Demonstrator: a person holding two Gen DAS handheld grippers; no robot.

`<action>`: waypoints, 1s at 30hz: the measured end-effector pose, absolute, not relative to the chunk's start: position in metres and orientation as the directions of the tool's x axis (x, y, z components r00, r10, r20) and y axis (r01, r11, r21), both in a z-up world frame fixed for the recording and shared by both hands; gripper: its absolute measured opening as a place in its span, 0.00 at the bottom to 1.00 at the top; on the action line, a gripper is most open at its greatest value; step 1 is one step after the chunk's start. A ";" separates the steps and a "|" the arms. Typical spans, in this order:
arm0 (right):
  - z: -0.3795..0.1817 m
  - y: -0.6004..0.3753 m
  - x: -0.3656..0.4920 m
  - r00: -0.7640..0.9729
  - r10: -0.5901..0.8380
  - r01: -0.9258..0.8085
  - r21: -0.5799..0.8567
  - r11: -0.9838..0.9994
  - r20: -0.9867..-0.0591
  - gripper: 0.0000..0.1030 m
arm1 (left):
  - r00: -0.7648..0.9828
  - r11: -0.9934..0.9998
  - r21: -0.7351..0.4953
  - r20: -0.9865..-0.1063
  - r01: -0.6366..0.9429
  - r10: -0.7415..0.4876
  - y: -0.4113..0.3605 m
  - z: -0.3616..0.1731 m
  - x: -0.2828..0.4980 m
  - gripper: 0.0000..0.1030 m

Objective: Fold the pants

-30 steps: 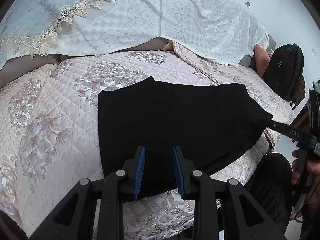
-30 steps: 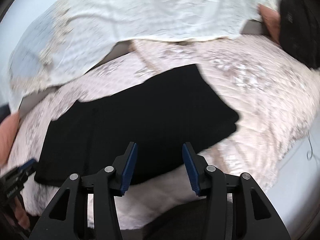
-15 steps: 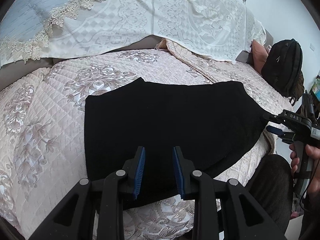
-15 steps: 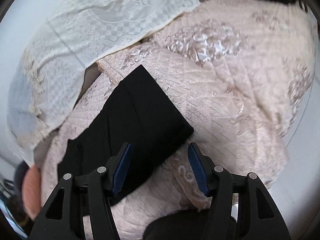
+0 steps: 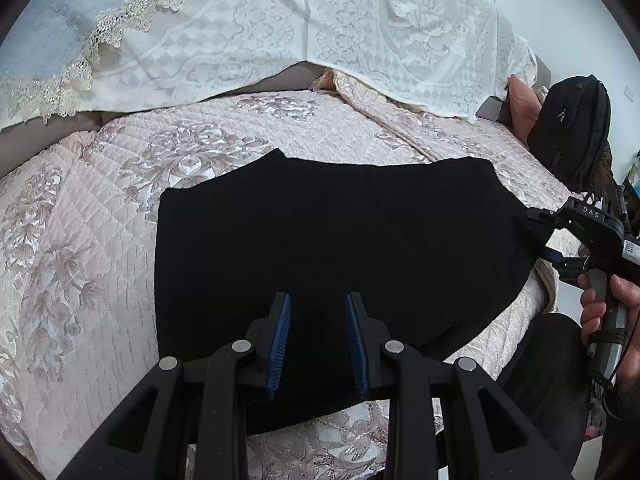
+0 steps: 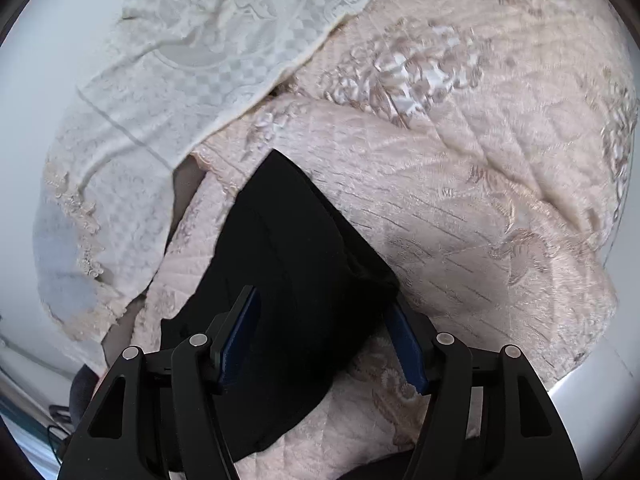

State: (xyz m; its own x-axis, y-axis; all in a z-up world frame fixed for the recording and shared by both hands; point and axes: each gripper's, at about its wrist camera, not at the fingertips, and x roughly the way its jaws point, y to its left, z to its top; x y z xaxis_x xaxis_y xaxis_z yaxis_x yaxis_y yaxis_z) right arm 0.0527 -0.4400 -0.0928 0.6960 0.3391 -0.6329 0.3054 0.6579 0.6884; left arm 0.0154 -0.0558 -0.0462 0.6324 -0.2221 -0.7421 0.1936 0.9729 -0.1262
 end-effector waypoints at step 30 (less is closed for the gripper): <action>-0.010 -0.366 0.073 0.746 0.394 0.015 0.605 0.796 -0.536 0.19 | 0.635 0.985 -0.149 -0.753 0.092 -0.173 -0.018 -0.055 0.012 0.30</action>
